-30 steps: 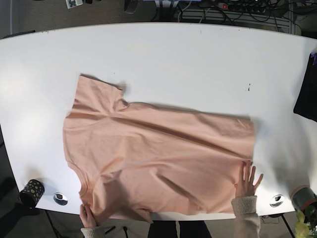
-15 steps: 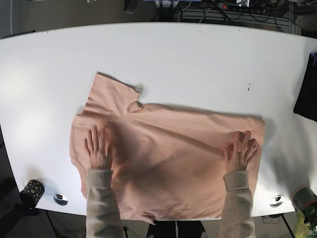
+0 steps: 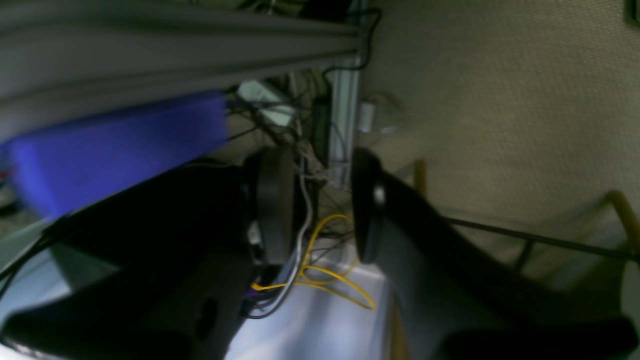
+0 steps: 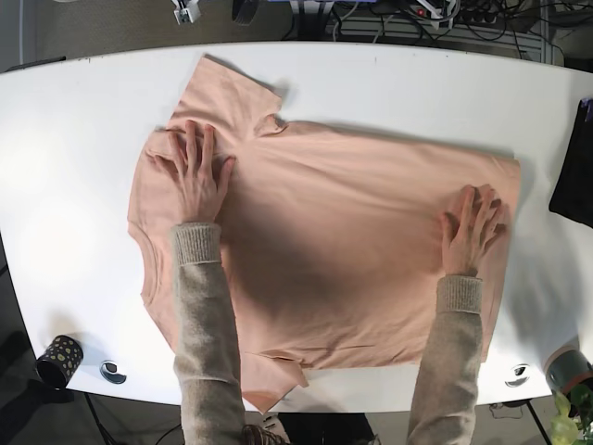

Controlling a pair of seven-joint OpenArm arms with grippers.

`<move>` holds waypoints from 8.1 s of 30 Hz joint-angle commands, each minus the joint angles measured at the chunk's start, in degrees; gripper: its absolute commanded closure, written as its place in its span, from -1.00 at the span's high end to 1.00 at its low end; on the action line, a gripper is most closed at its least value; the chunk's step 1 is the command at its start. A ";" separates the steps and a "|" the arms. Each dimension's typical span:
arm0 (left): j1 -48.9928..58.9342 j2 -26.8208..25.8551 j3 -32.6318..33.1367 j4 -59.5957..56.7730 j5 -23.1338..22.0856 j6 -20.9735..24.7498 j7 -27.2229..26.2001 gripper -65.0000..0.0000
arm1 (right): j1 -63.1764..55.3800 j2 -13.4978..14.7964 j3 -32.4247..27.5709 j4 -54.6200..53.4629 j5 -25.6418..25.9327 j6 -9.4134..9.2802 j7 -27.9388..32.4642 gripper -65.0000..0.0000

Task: Fold the T-shirt properly

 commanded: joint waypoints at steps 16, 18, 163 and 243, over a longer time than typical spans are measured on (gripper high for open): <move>-3.10 1.59 -0.50 -10.75 5.87 1.15 -9.94 0.64 | 3.73 -2.64 4.22 -8.61 -11.07 0.54 4.71 -0.44; -0.20 1.59 -0.32 -6.70 5.87 1.15 -9.94 0.64 | 2.58 -2.55 4.30 -7.21 -10.98 0.54 4.79 -0.44; -9.16 1.15 -35.14 64.15 -31.93 -3.42 41.93 0.88 | 4.69 -8.35 25.23 40.09 36.14 12.01 -48.57 -1.00; 9.74 -7.02 -24.67 66.35 -32.11 -18.37 35.16 -1.00 | -12.01 -8.00 27.78 58.46 36.58 12.01 -46.55 -1.00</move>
